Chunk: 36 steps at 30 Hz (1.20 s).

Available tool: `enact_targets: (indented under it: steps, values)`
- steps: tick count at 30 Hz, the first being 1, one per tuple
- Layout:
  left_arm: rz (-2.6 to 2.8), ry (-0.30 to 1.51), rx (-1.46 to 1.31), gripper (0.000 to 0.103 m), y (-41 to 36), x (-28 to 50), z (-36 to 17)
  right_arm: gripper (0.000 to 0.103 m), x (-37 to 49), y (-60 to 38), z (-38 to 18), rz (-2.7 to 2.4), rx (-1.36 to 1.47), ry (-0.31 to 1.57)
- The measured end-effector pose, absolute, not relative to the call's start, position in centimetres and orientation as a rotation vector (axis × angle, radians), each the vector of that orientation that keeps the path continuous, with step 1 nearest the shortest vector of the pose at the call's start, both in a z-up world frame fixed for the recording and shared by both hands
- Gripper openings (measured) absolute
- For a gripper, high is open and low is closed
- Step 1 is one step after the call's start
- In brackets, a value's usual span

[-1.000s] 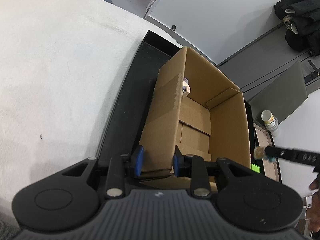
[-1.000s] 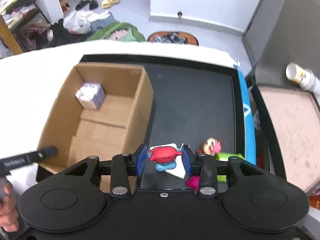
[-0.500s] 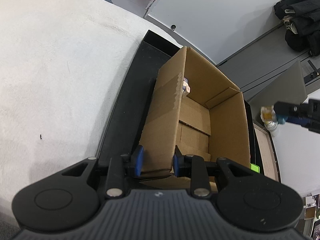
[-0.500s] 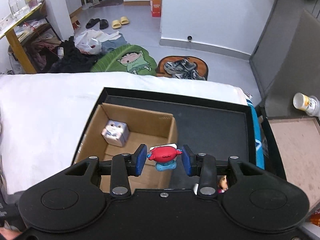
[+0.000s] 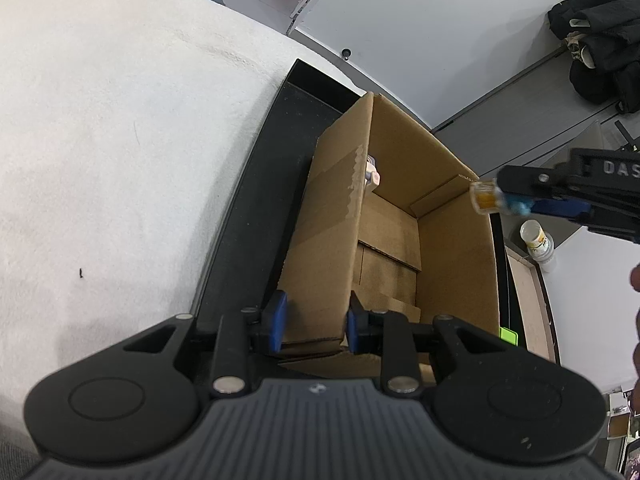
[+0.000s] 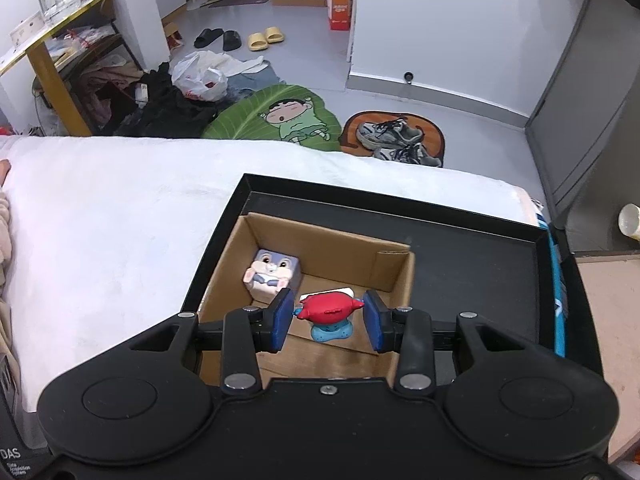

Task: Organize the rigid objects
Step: 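Lift the figurine with the right gripper and carry it into the box, then open the right gripper to release the figurine inside the box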

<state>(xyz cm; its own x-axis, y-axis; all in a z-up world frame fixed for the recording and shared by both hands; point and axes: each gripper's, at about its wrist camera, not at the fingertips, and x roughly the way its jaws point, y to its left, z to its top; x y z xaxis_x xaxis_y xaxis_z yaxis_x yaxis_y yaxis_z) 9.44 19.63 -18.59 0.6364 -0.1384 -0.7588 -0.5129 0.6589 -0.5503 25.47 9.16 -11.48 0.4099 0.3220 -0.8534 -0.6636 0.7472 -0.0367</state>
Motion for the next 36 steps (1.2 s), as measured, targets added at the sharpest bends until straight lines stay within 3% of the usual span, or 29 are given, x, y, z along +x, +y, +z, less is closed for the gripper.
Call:
enact_targets:
  steps: [36]
  values:
    - [0.233,0.876,-0.862,0.027,19.9,9.5,-18.8,0.039,26.6,12.4,-16.9,0.552,-0.445,0.973]
